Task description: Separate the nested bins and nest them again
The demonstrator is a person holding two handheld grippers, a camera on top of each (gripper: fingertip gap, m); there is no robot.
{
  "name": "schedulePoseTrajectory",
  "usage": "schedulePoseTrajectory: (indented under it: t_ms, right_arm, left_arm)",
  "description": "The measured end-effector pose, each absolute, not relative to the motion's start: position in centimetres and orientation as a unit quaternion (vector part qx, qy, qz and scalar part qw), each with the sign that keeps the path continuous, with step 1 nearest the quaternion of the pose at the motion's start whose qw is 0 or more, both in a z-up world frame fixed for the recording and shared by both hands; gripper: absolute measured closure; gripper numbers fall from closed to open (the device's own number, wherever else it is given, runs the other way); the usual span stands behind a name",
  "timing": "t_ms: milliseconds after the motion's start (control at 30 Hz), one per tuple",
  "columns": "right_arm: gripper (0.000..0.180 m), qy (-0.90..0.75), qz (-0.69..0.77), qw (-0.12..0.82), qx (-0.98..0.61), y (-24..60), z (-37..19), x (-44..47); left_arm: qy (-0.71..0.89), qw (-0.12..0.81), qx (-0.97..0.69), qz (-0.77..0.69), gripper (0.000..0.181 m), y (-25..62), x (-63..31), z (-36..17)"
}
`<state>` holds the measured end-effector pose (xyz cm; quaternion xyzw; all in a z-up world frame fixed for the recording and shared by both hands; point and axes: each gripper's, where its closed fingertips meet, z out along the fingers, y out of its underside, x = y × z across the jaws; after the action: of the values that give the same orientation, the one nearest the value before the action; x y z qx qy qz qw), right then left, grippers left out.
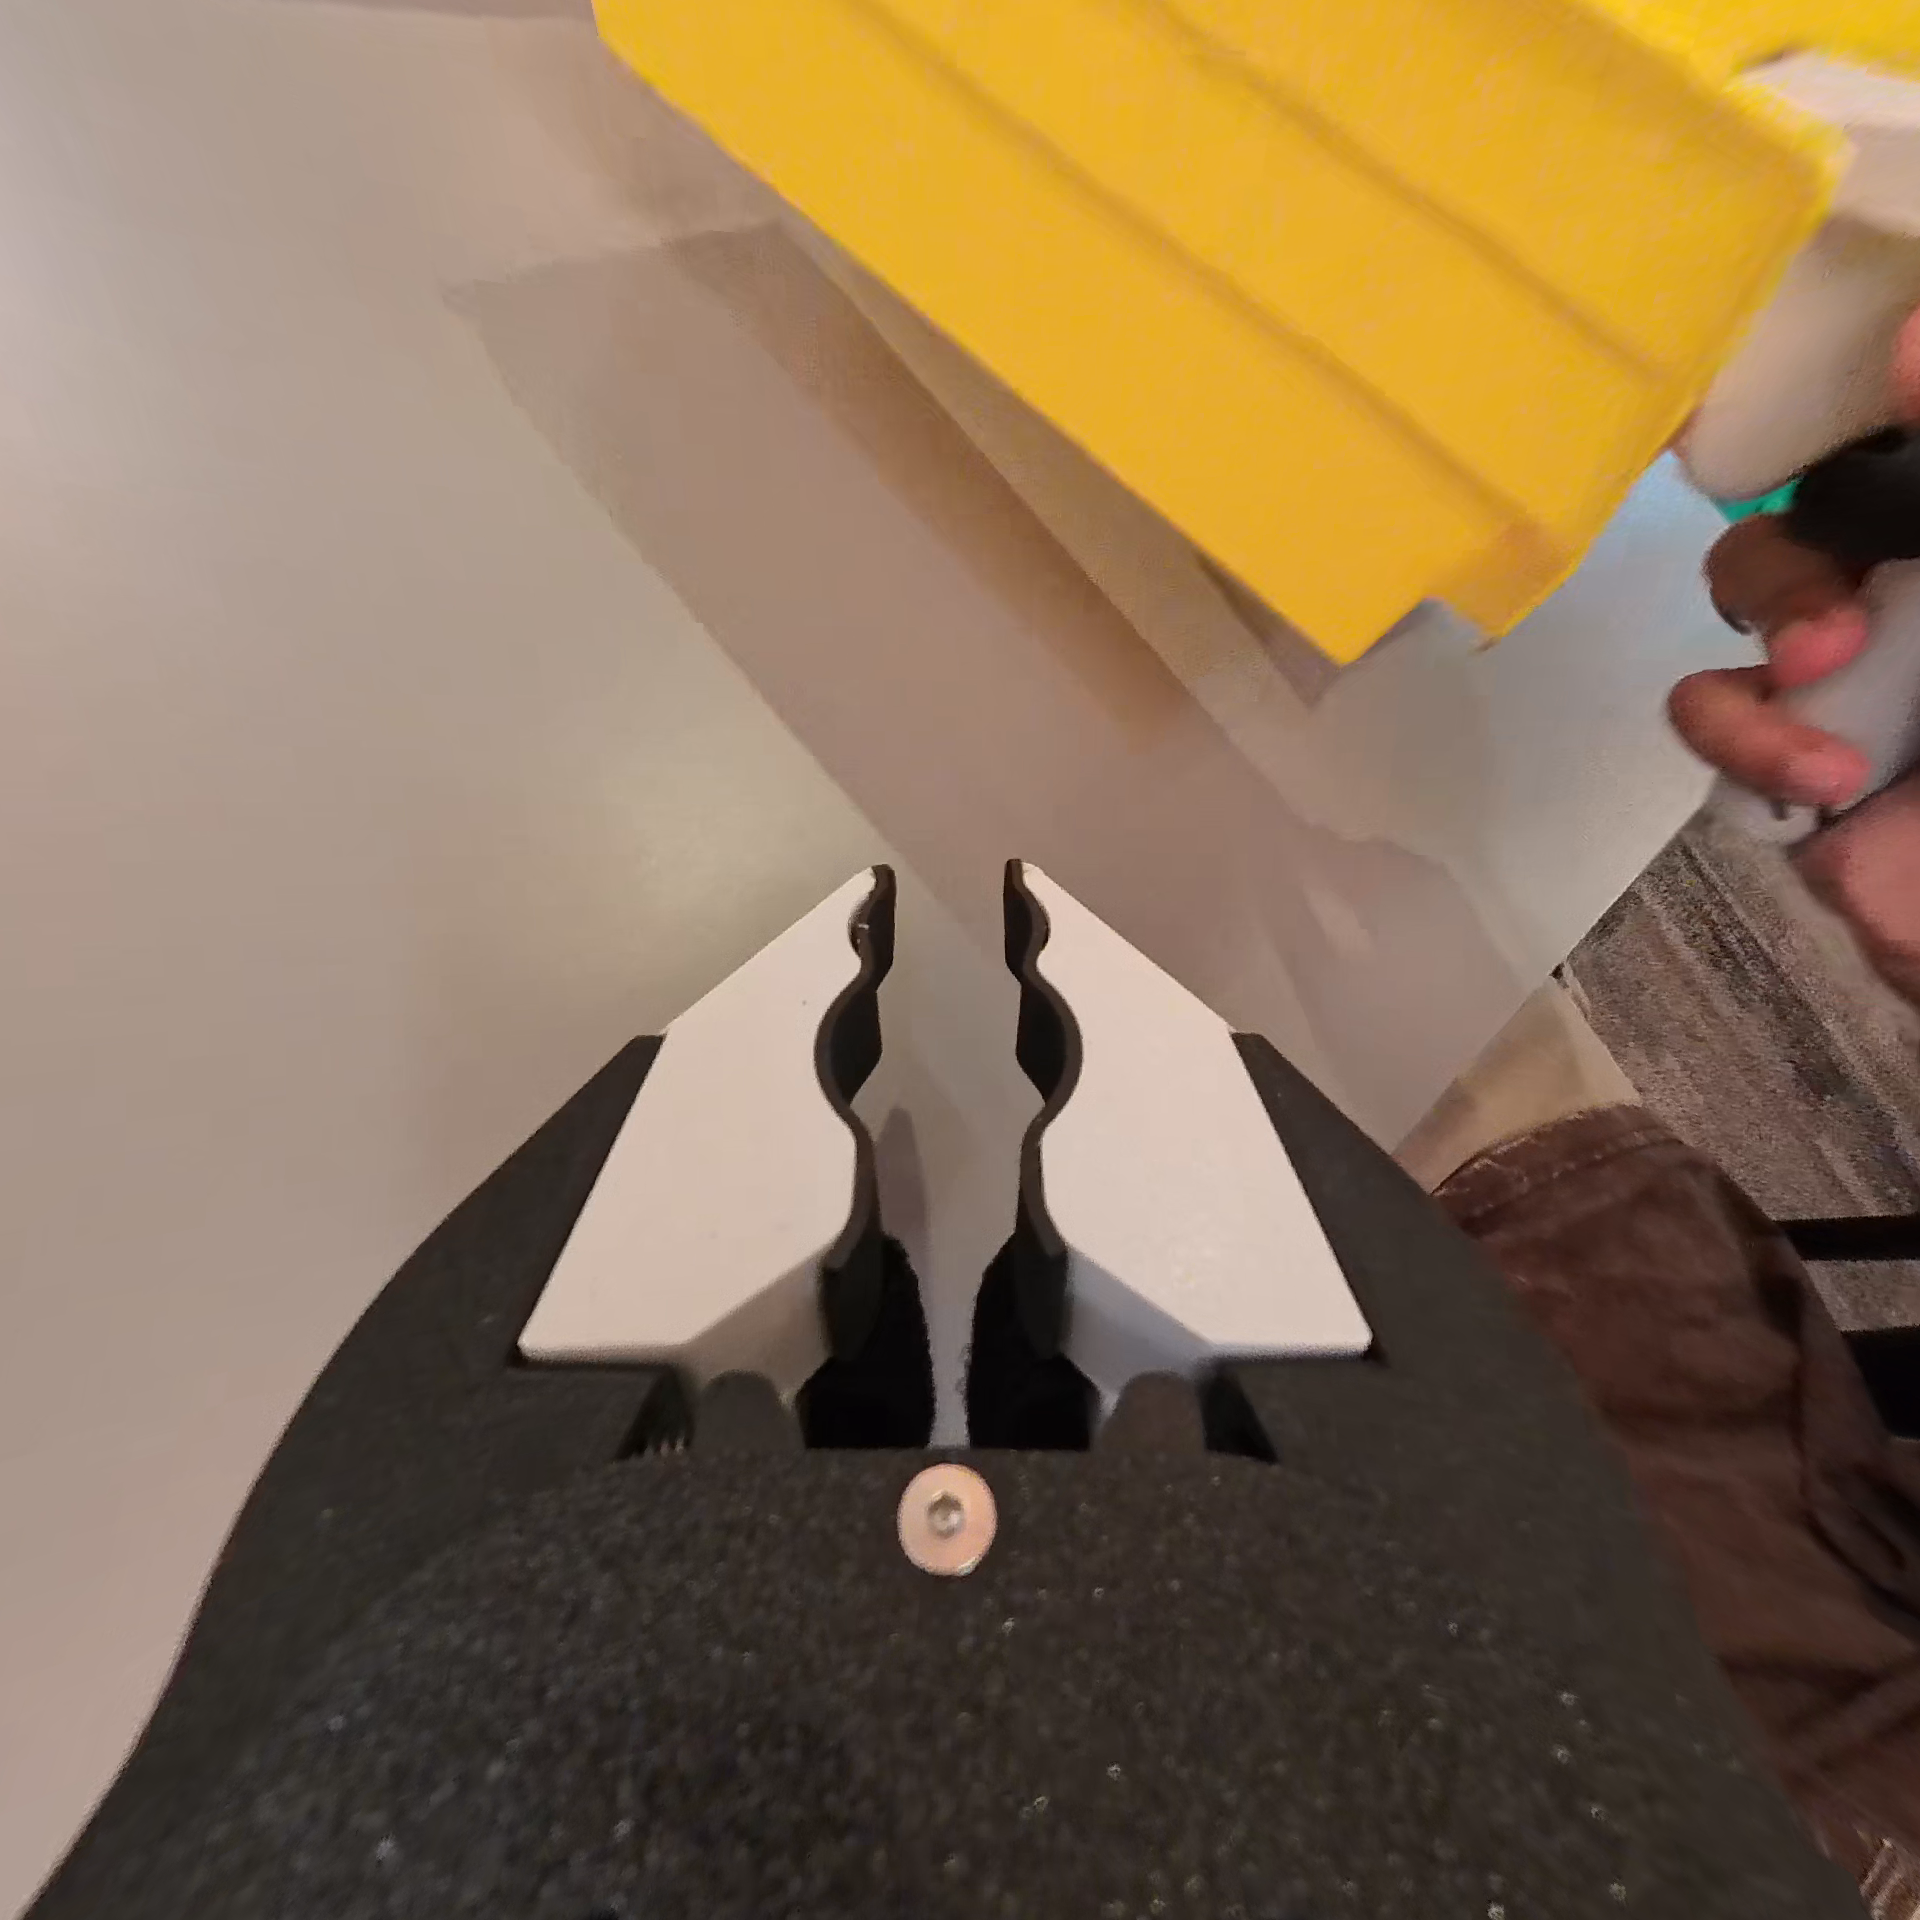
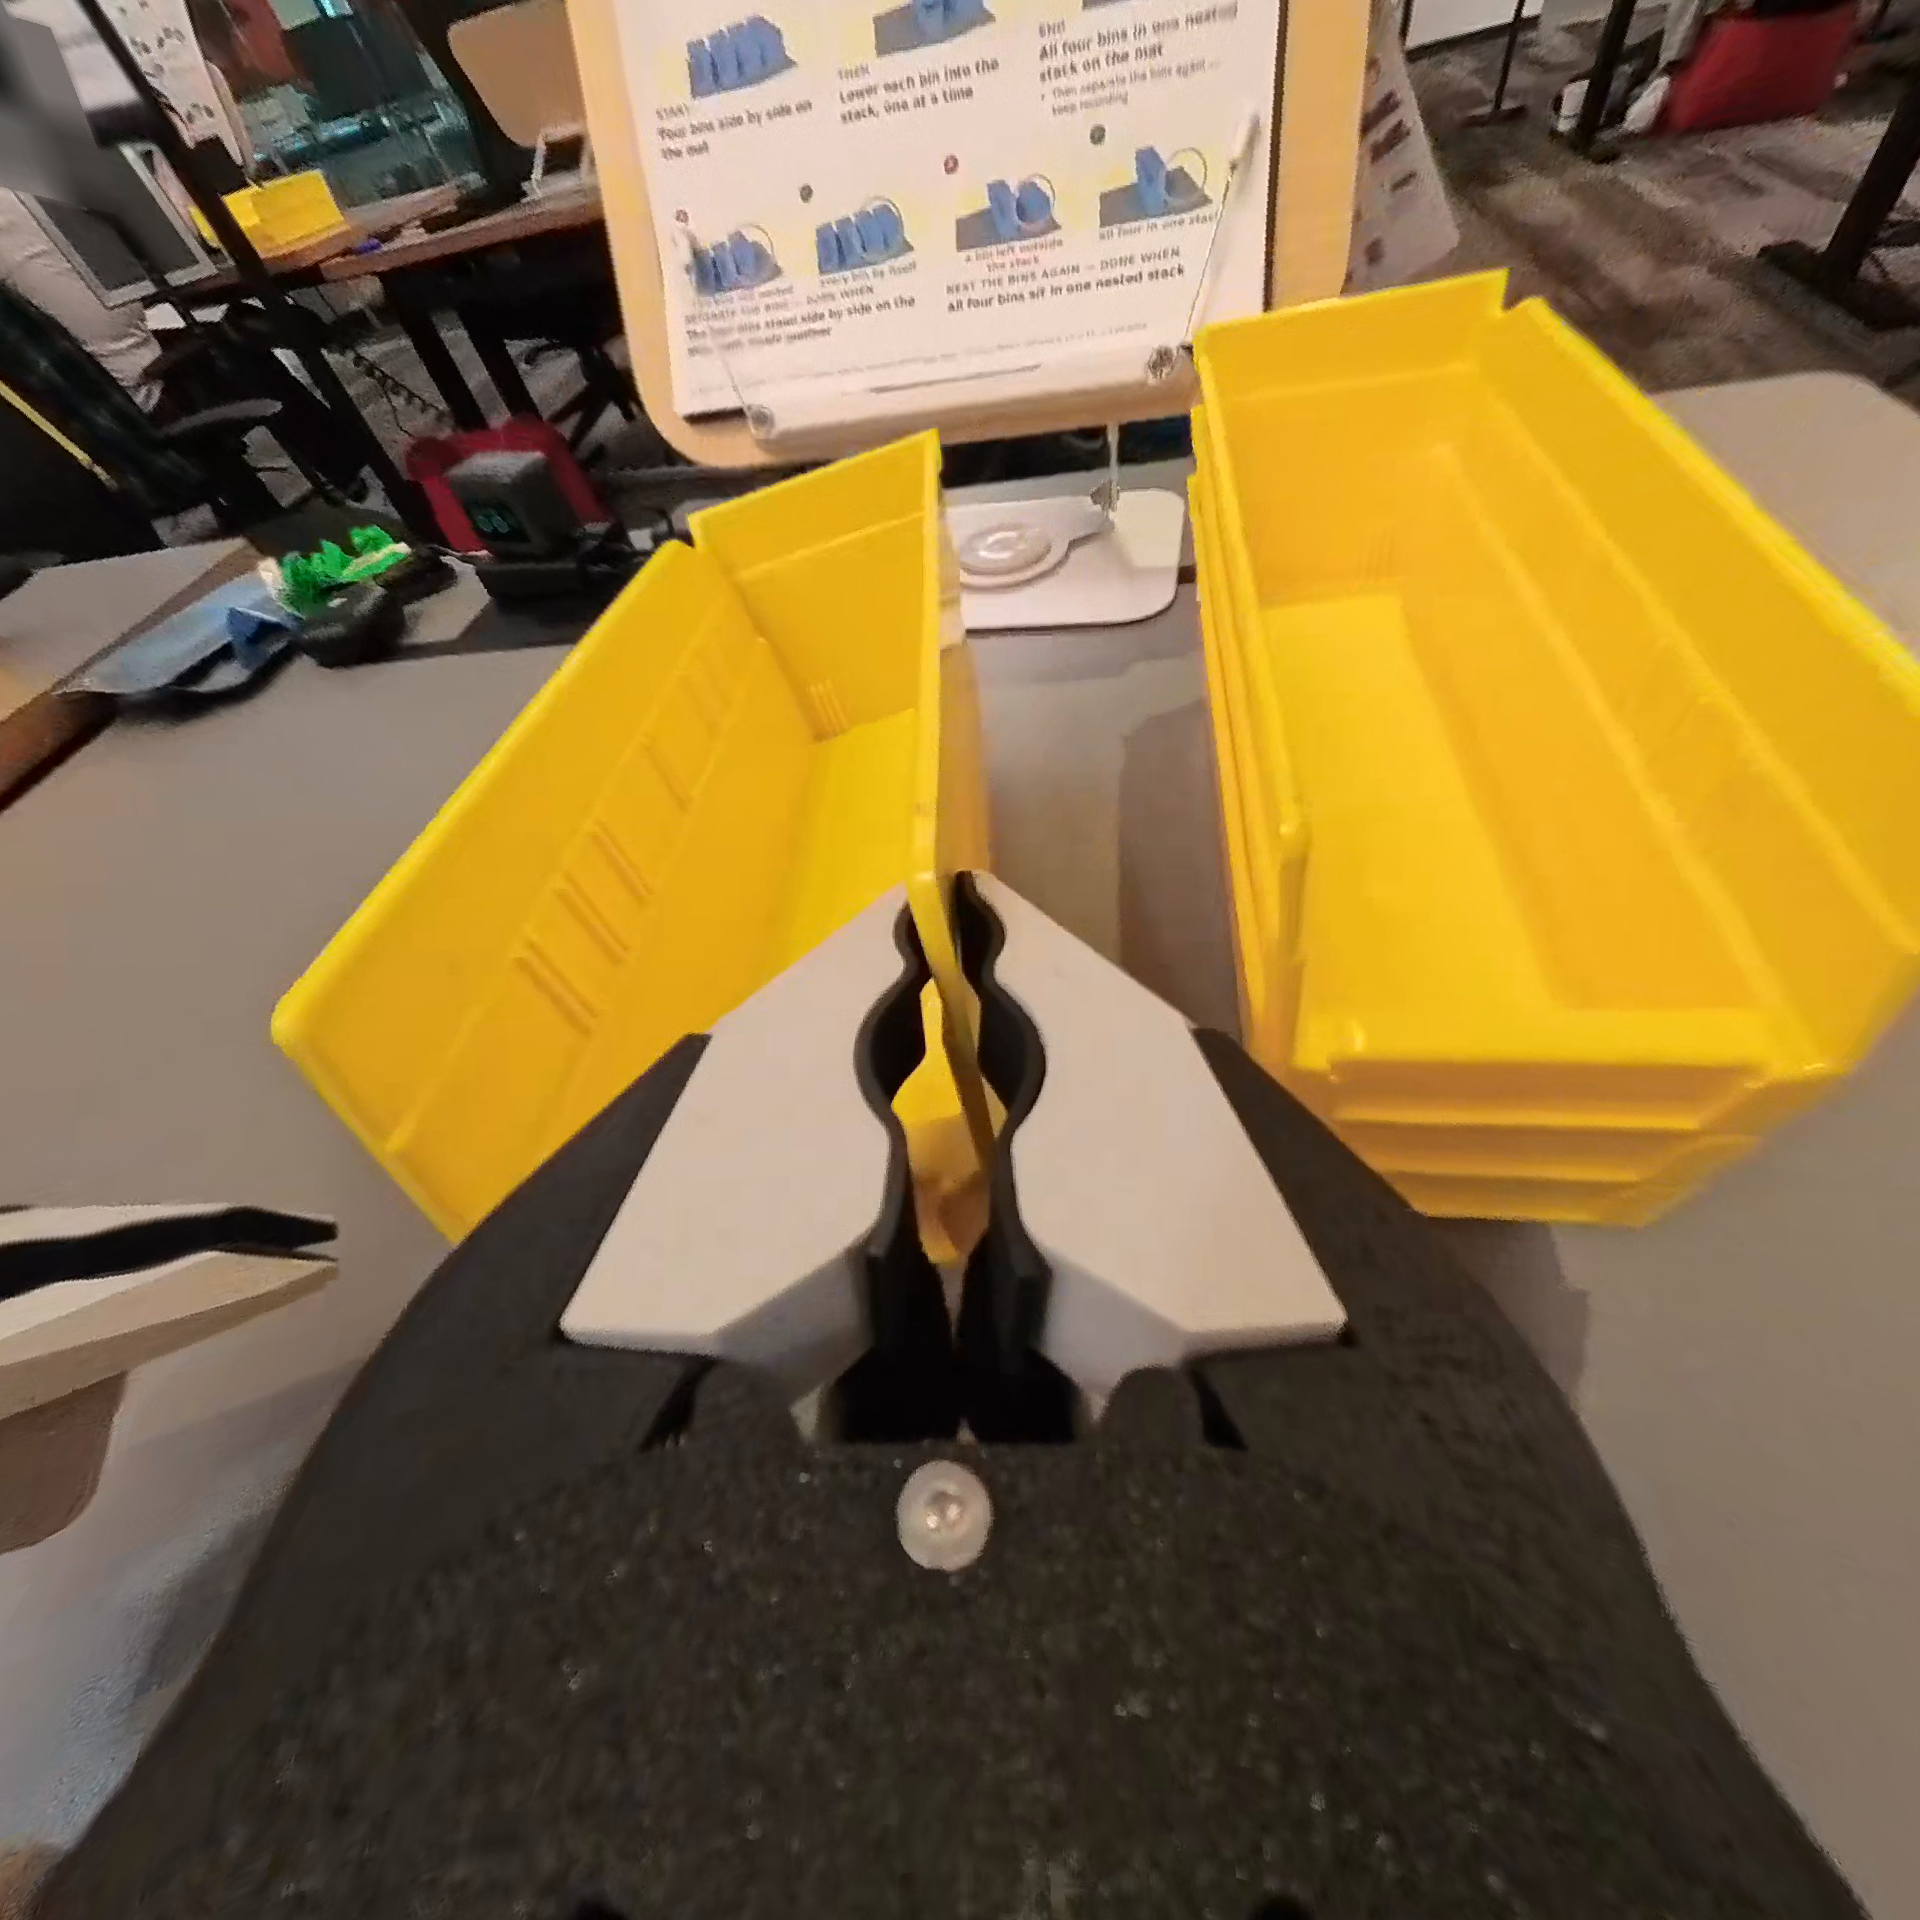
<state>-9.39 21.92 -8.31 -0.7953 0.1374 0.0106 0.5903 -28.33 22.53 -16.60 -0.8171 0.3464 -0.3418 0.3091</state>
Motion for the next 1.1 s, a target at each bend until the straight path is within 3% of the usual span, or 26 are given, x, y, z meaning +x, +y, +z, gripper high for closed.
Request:
schedulePoseTrajectory:
  t_ms: [367,633,1100]
  right_arm:
    - [0.178,0.179,-0.044,0.664,-0.725,18.8,2.2,-1.2]
    - [0.178,0.218,-0.041,0.639,-0.737,19.1,-0.5,4.7]
    - [0.178,0.204,-0.01,0.614,-0.762,21.1,-3.8,7.0]
  left_arm:
    - [0.354,0.31,-0.815,-0.338,0.162,22.3,-28.0,-16.6]
    - [0.355,0.311,-0.817,-0.332,0.162,22.5,-28.1,-16.7]
    - [0.352,0.31,-0.82,-0.328,0.162,22.8,-28.4,-17.0]
